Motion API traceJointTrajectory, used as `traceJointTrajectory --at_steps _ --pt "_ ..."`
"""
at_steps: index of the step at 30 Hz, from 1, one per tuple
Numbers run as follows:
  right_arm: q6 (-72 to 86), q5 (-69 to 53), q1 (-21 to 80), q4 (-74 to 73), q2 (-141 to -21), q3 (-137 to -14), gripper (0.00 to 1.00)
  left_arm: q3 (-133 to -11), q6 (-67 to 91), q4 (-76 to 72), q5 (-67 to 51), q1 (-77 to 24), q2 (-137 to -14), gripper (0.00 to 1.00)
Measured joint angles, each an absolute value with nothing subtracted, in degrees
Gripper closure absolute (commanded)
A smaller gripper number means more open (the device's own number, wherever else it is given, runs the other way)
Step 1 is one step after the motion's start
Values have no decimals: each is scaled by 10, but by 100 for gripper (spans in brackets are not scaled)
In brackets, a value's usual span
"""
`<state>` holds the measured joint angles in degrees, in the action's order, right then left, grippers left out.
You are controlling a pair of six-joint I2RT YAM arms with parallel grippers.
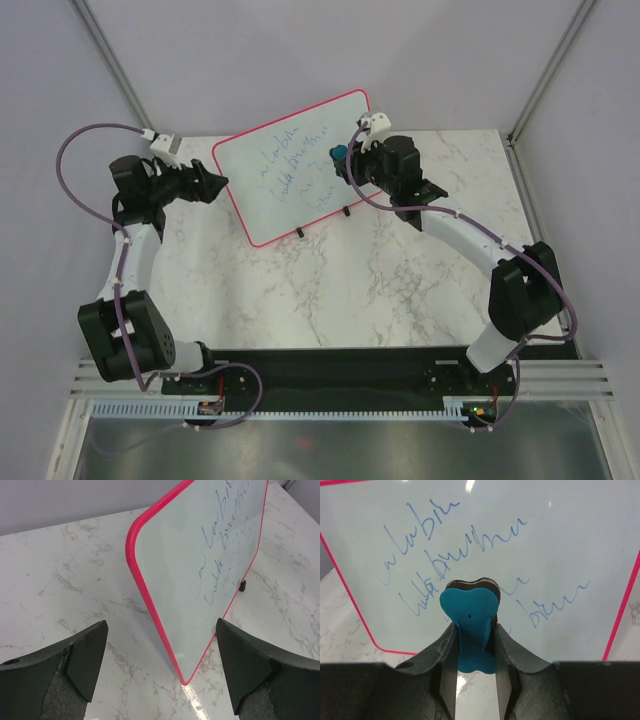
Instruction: Erase the whiteboard
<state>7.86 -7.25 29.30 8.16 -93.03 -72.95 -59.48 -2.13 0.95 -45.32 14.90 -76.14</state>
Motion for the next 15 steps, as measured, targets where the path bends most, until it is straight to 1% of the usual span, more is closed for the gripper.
traceJointTrajectory --at_steps 6,7,9,12,13,15 --pt "89 -37 298 124 -997 -782 100 -595 26 -77 -478 147 -853 12" --pt "86 -29 300 132 -1010 -791 100 -595 32 -91 -484 147 -863 16" --pt "81 -22 308 142 -1030 -808 100 -595 43 -122 -498 147 -882 19" --pt "77 -15 316 168 -1056 -827 100 -595 60 -161 -526 147 -907 28" --pt "75 -15 318 177 -1065 -833 100 -596 64 -172 -535 147 -915 33" --pt "70 -13 322 191 -1086 -853 100 -602 72 -188 -554 146 -933 39"
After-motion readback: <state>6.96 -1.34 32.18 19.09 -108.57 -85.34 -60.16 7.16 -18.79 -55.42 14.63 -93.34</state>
